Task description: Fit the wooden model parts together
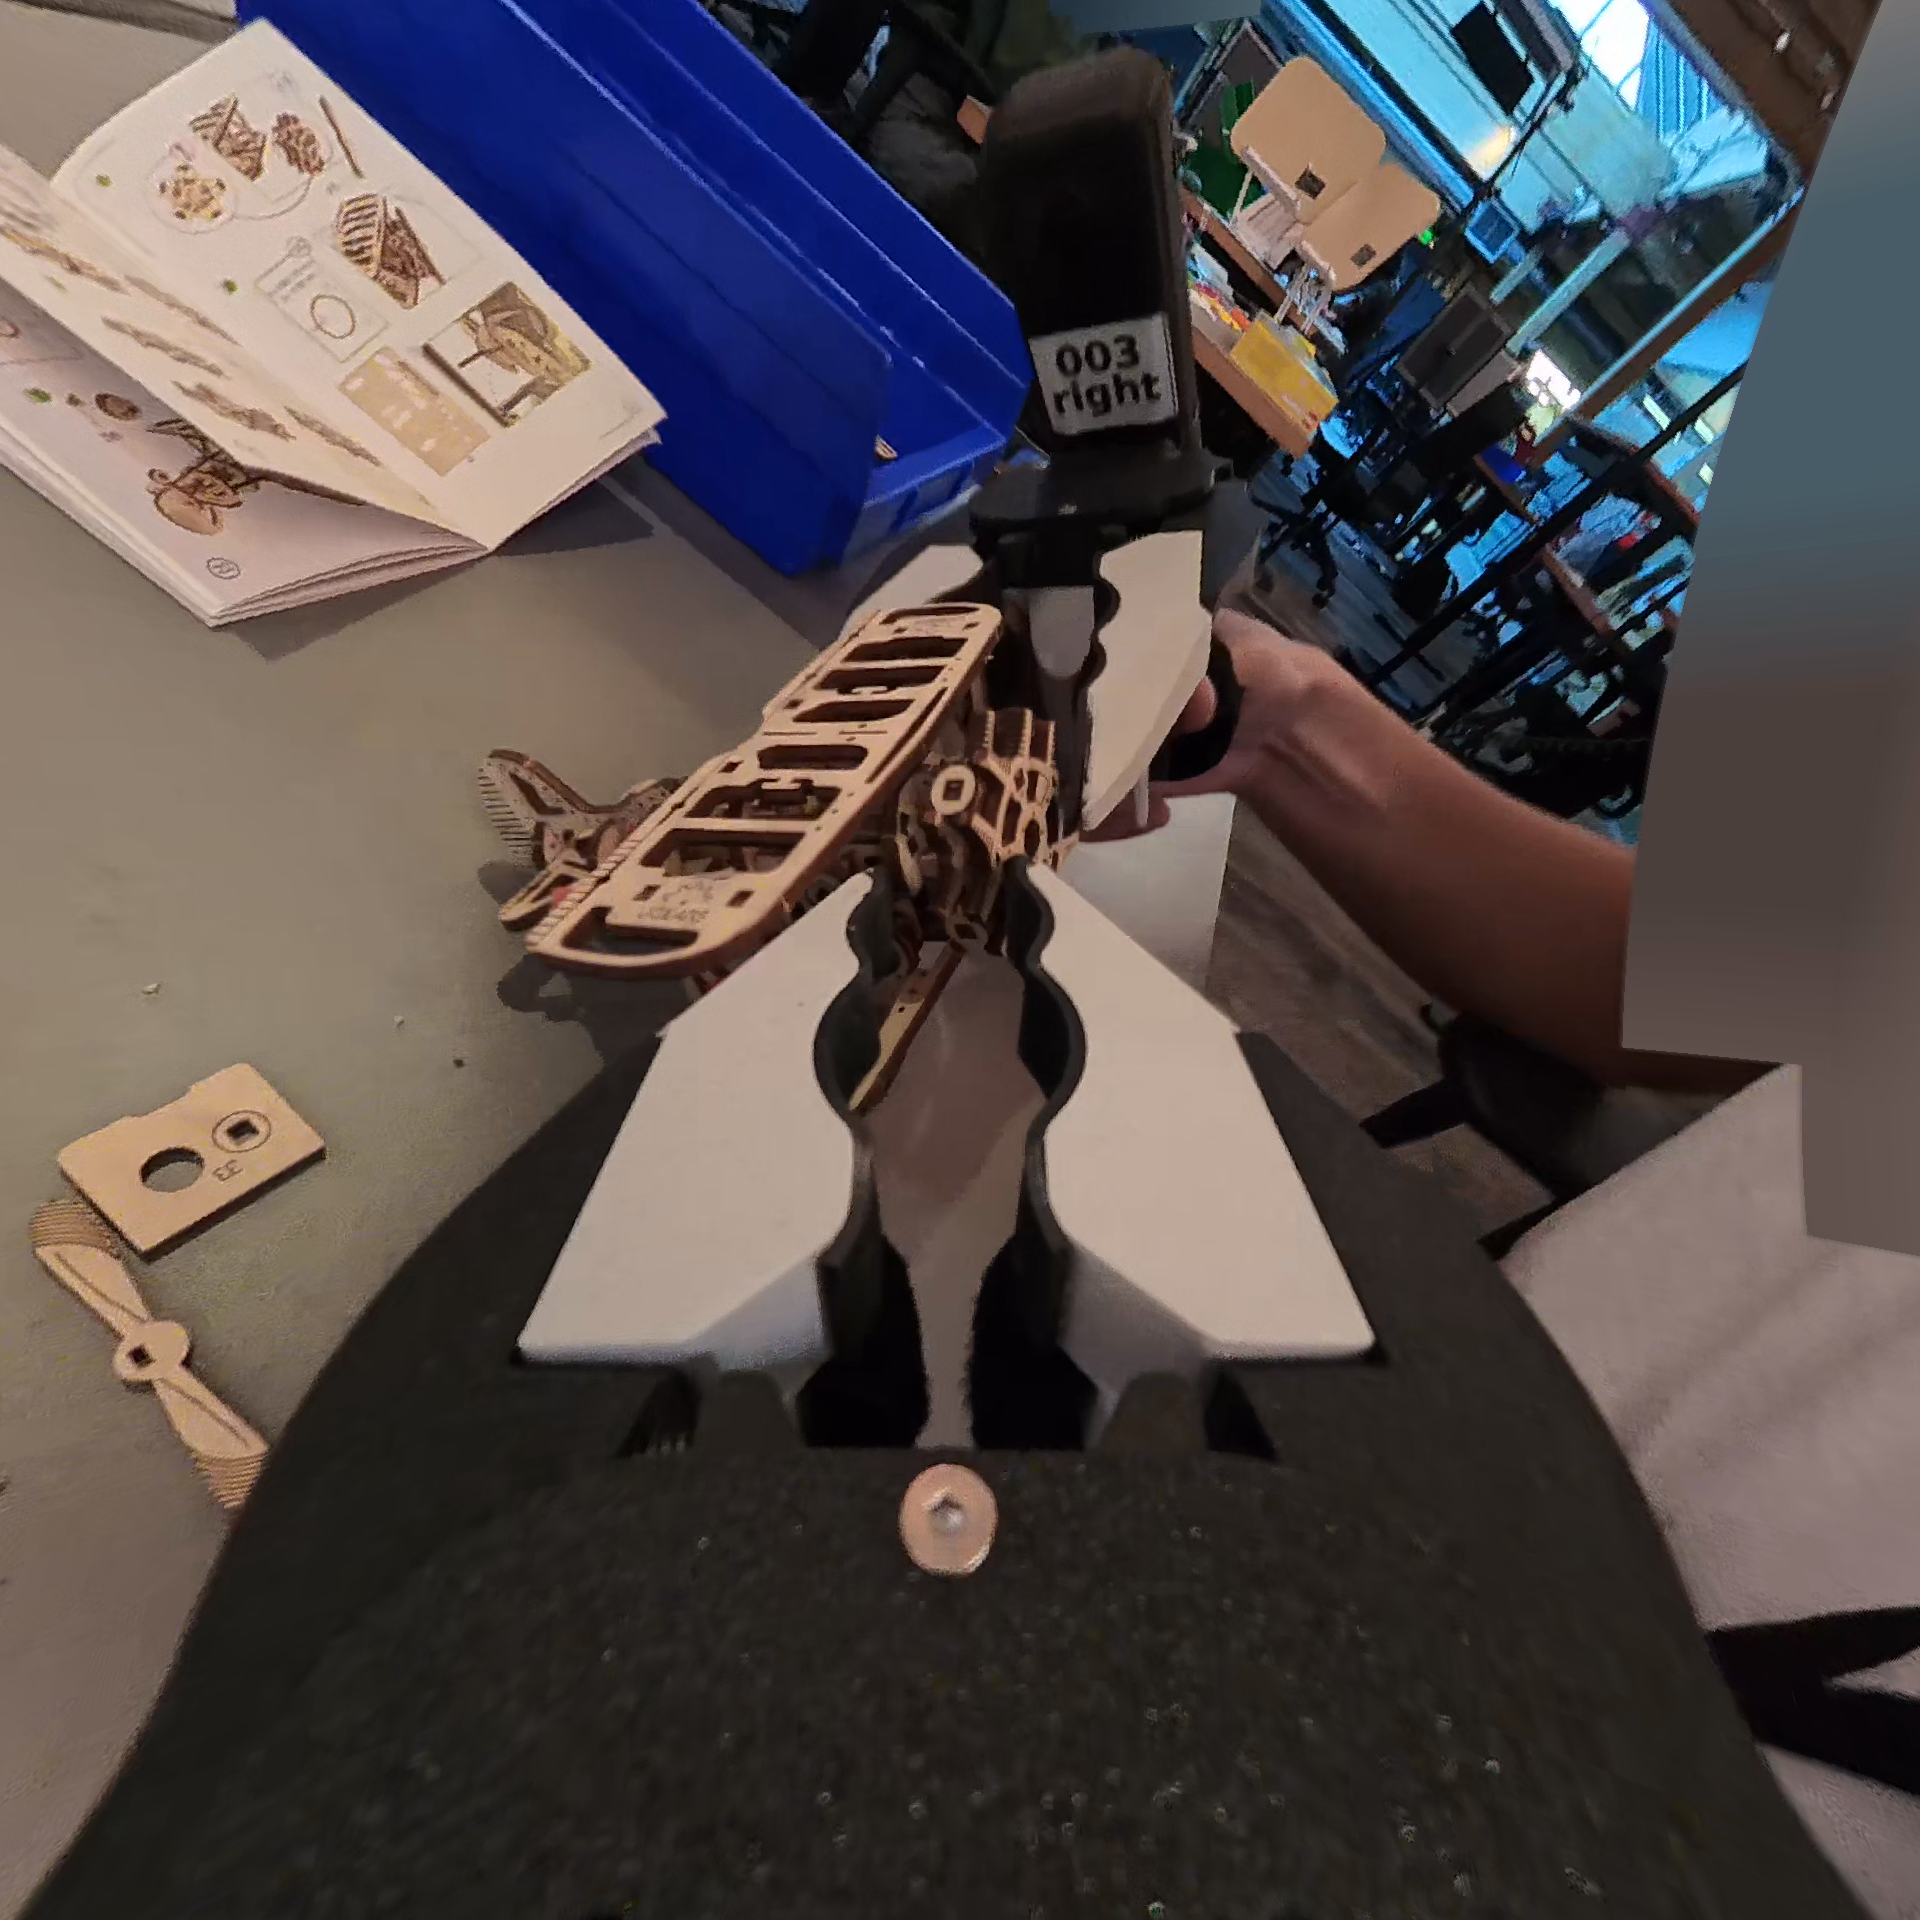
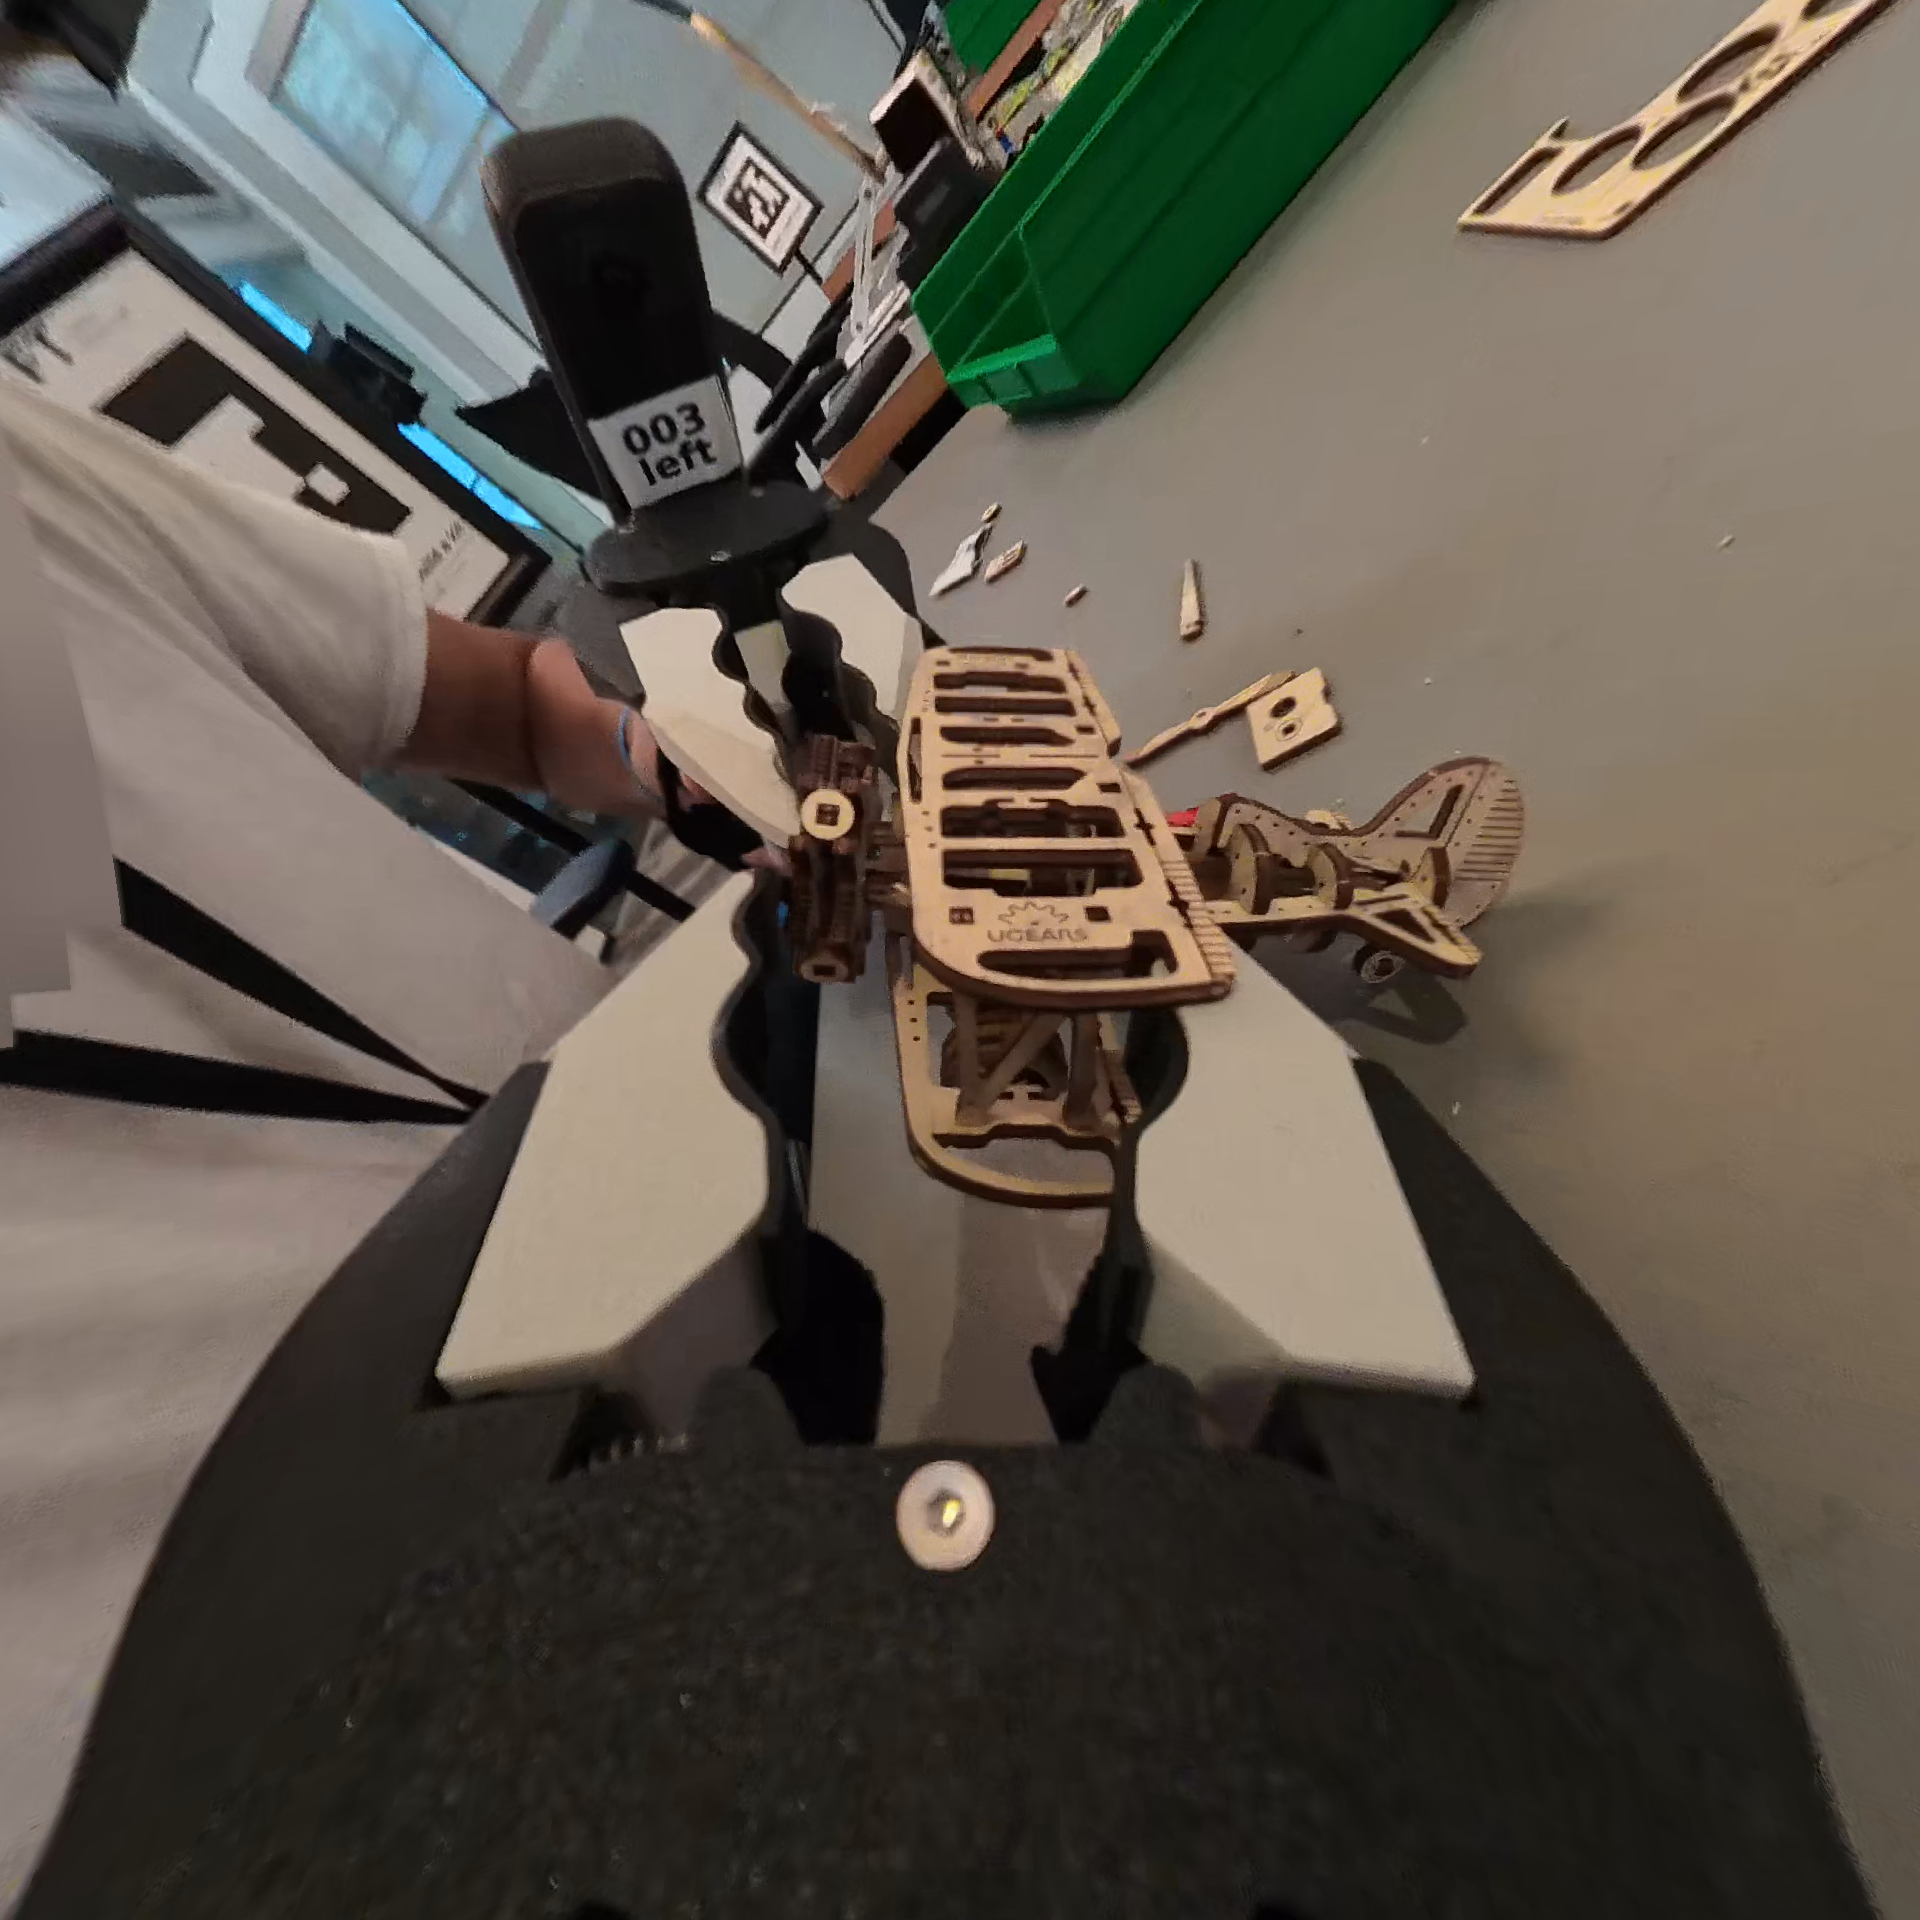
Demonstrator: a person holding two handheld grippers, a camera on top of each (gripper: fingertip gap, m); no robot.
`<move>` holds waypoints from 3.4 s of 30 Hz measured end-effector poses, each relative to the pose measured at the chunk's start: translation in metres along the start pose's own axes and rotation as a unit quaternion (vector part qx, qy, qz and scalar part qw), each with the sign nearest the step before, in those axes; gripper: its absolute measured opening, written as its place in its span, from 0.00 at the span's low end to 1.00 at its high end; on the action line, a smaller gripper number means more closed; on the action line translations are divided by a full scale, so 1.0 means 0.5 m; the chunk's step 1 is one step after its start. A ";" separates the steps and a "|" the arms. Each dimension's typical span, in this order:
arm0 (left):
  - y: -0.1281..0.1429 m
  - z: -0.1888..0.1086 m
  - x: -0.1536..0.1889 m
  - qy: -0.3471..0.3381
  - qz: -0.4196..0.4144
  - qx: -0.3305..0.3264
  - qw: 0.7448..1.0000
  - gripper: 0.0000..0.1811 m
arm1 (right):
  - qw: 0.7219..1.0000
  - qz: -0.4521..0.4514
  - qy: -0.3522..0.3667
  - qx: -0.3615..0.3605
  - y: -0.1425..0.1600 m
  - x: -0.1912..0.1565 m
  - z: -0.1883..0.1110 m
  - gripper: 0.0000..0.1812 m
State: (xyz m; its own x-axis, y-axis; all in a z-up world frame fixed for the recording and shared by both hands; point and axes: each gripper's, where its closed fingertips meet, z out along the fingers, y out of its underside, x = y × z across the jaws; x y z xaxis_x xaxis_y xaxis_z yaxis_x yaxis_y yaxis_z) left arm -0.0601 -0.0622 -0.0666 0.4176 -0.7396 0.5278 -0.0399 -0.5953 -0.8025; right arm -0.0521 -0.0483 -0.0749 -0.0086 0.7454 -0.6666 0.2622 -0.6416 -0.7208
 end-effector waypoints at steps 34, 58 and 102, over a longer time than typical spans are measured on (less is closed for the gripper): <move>0.053 -0.018 -0.024 -0.051 0.134 0.040 0.989 0.10 | 0.959 -0.171 0.181 0.135 0.026 -0.010 0.029 0.16; 0.066 -0.016 -0.030 -0.080 0.171 0.019 0.982 0.10 | 0.971 -0.122 0.183 0.098 0.051 0.004 0.048 0.15; 0.082 -0.036 -0.043 -0.124 0.124 0.019 0.984 0.10 | 0.969 -0.149 0.194 0.036 0.069 0.022 0.059 0.15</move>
State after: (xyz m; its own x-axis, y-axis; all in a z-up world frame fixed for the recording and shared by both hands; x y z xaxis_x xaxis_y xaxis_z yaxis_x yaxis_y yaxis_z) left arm -0.0869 -0.0760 -0.1059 0.6078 -0.7587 0.2343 -0.1359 -0.3901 -0.9107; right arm -0.0716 -0.0678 -0.1126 0.2925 0.9027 -0.3156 0.2362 -0.3880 -0.8909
